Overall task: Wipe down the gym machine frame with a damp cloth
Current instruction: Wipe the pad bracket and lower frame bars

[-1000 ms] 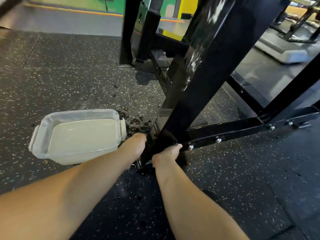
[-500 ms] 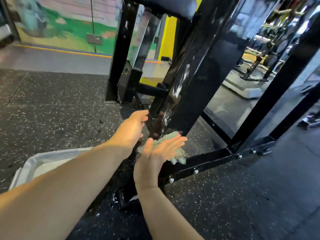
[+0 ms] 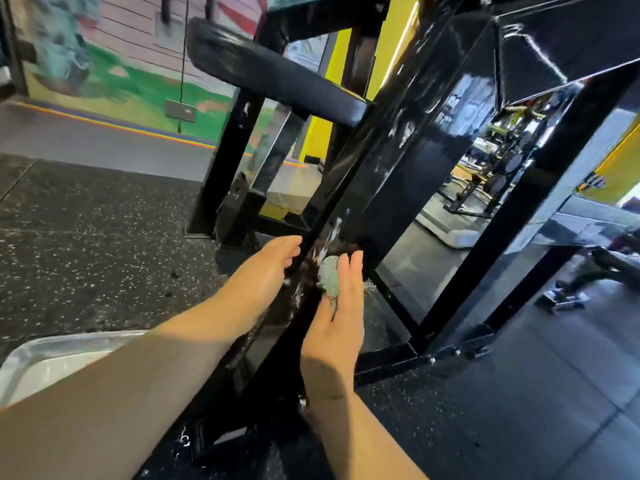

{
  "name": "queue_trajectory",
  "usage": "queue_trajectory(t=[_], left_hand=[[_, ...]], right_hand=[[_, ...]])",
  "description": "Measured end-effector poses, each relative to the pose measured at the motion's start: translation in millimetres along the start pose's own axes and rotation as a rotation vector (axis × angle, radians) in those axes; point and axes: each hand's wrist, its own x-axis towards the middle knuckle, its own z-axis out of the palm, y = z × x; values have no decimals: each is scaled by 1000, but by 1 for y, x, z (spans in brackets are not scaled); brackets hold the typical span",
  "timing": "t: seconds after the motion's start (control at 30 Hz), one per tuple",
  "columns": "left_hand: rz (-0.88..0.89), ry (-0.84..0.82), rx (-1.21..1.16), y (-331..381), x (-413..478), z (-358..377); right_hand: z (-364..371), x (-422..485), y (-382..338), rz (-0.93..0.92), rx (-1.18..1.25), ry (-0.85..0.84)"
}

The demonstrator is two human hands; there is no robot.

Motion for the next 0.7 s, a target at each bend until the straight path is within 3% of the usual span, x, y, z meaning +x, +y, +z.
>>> queue_trajectory(t=[0.07, 0.17, 0.27, 0.37, 0.43, 0.5, 0.57, 0.6, 0.7], left_hand=[[19, 30, -22, -8, -8, -5], [46, 47, -22, -14, -20, -9], [25, 48, -75, -17, -21, -11], [-41, 21, -135, -27, -12, -12], [-62, -12, -155, -36, -7, -10], [-119, 11, -191, -43, -3, -7], [-179, 11, -275, -51, -1, -5], [-198, -3, -306, -54, -2, -6], [-141, -91, -350, -88, -4, -19]], right_hand=[[-19, 6, -19, 50, 62, 59], [-29, 23, -46, 52, 80, -85], [-27, 56, -55, -273, -85, -166], [-32, 102, -36, -772, -460, -213], [-33, 119, -27, -1027, -760, -337], [-30, 106, -32, -1070, -1132, -642], [-26, 78, -33, -923, -1461, -955], [-22, 65, -32, -884, -1579, -1046], [1, 35, -14, -1050, -1750, -1104]])
